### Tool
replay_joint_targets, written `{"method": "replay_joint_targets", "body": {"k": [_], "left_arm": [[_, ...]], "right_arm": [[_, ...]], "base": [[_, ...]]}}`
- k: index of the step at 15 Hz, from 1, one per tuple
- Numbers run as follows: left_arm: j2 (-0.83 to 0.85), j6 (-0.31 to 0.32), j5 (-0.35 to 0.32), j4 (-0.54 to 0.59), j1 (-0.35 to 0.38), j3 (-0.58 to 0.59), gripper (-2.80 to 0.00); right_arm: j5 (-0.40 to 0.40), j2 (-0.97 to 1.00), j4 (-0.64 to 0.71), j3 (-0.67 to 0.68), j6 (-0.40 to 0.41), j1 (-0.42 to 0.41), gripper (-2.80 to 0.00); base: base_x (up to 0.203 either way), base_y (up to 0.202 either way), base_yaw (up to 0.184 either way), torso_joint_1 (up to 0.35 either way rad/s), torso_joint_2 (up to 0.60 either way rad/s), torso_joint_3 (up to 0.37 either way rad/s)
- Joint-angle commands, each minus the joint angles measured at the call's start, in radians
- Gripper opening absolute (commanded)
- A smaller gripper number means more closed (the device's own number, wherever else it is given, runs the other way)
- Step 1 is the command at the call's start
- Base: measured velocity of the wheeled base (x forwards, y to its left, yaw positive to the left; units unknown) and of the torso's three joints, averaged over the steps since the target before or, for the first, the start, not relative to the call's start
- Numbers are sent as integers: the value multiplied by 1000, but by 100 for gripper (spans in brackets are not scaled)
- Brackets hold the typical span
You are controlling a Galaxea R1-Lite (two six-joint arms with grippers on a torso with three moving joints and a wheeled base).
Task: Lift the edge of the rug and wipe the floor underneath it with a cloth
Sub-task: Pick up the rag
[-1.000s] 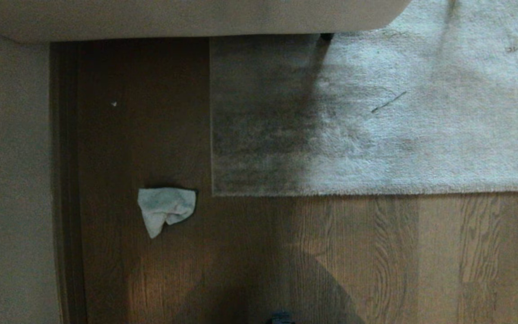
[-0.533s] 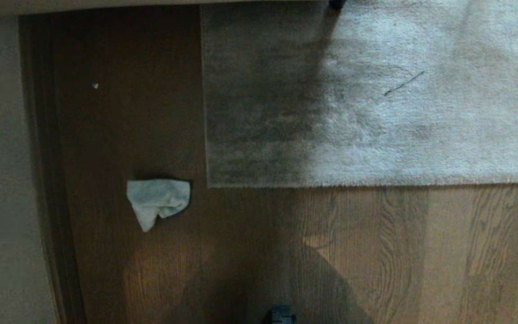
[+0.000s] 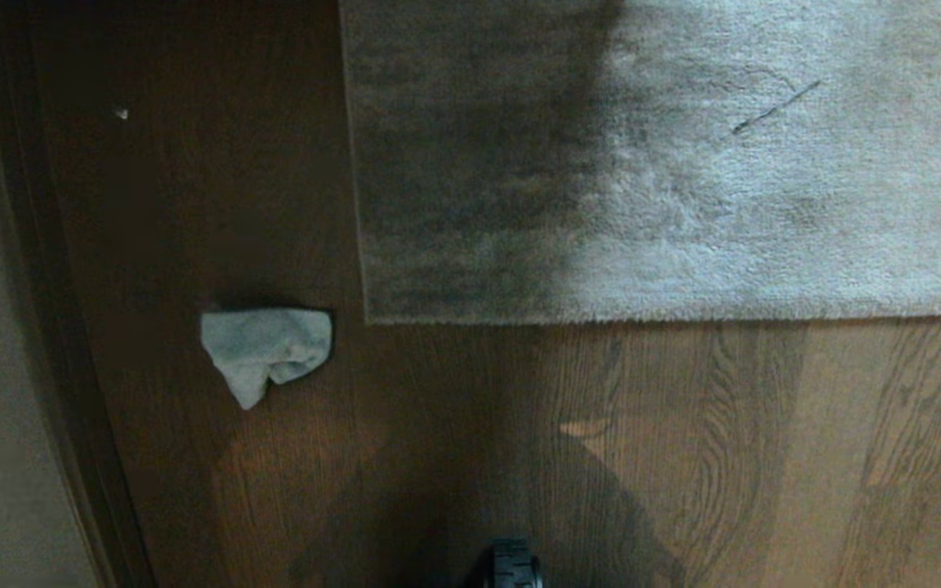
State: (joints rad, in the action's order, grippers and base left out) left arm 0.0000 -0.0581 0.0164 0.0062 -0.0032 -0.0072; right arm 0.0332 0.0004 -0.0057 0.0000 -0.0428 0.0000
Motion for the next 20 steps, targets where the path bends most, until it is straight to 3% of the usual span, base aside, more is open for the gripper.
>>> {"method": "replay_joint_targets", "body": {"k": [1, 20], "left_arm": [[0, -1, 0, -4, 1, 3, -280], [0, 3, 0, -6, 0, 4, -280]], "right_arm": [[1, 1, 0, 0, 0, 0, -280], [1, 0, 0, 0, 0, 0, -280]], "base": [[0, 0, 0, 3, 1, -117], [0, 0, 0, 0, 0, -5]]}}
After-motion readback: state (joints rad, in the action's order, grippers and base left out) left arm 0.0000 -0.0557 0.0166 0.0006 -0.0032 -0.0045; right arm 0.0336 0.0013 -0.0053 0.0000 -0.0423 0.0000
